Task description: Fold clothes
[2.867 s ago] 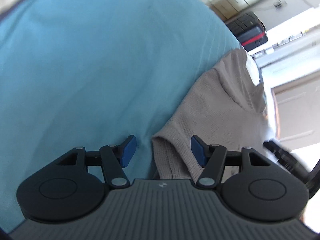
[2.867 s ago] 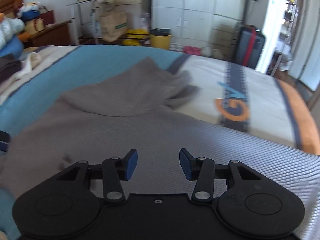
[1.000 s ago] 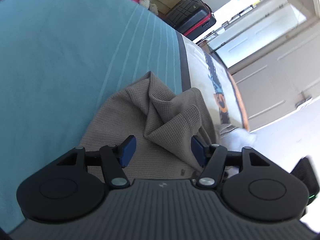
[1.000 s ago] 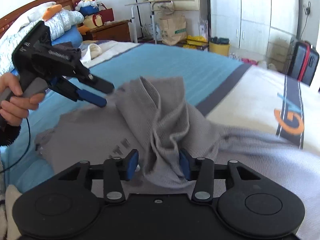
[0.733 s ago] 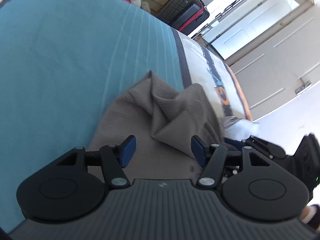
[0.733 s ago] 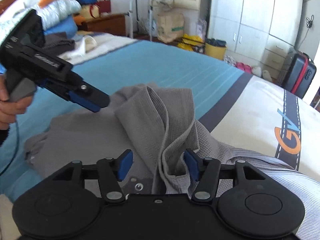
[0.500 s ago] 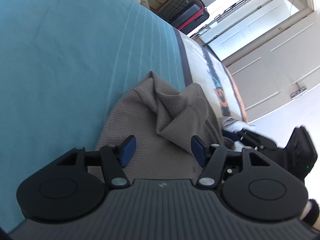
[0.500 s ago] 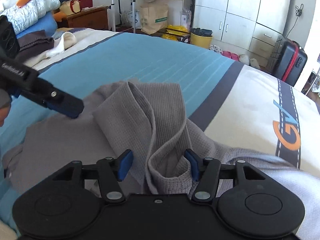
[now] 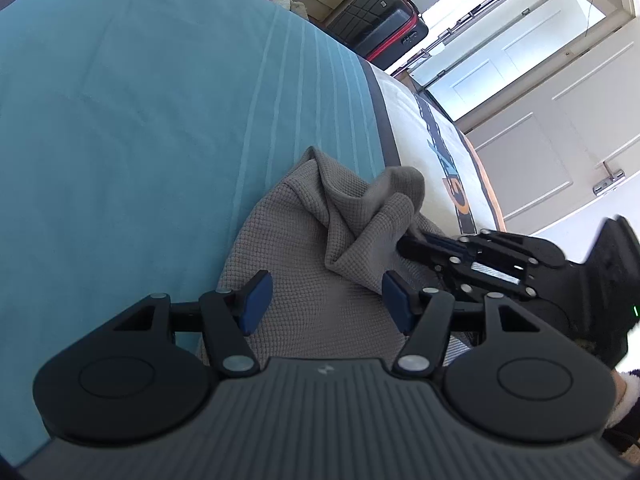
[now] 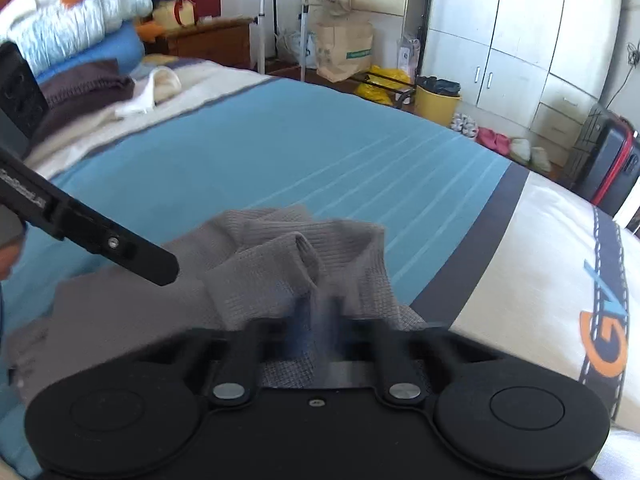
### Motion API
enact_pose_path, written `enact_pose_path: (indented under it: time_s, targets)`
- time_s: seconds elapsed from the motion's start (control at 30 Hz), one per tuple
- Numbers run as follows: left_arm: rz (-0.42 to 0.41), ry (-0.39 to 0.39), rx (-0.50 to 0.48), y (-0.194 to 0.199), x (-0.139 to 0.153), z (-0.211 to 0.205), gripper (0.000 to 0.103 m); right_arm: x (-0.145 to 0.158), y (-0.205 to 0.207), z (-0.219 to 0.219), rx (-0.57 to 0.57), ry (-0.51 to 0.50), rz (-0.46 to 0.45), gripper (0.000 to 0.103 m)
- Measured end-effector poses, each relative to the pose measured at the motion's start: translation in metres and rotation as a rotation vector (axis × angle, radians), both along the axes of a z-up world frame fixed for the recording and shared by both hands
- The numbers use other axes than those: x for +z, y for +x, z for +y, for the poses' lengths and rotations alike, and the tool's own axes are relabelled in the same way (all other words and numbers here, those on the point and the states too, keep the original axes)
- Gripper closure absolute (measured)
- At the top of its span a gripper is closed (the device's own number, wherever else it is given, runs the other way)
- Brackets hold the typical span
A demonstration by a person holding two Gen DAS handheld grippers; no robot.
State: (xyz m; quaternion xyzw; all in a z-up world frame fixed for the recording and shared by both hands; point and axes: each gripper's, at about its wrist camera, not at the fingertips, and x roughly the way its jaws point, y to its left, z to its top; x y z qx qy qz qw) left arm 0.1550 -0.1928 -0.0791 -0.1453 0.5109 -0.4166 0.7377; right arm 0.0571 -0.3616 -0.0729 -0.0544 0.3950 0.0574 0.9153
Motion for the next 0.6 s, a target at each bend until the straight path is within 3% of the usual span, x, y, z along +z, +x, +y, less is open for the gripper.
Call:
enact_pose_path:
  time_s: [0.23, 0.4, 0.5, 0.53, 0.57, 0.6]
  targets:
    - [-0.003, -0.030, 0.070, 0.009, 0.010, 0.015, 0.043, 0.030, -0.048, 0.028, 0.198, -0.004, -0.109, 0.097]
    - [0.045, -0.071, 0.087, 0.013, 0.006, 0.020, 0.043, 0.028, -0.077, 0.030, 0.351, 0.029, 0.046, 0.097]
    - [0.064, -0.066, 0.071, 0.009, 0.001, 0.014, 0.043, 0.024, -0.084, 0.018, 0.333, 0.099, 0.111, 0.091]
    - [0.068, -0.062, 0.065, 0.008, -0.001, 0.011, 0.043, 0.026, -0.084, 0.010, 0.311, 0.152, 0.118, 0.083]
    - [0.070, -0.058, 0.057, 0.006, -0.002, 0.008, 0.043, 0.030, -0.084, 0.001, 0.280, 0.209, 0.118, 0.064]
    - [0.071, -0.053, 0.048, 0.004, -0.004, 0.005, 0.043, 0.033, -0.084, -0.007, 0.248, 0.265, 0.117, 0.053]
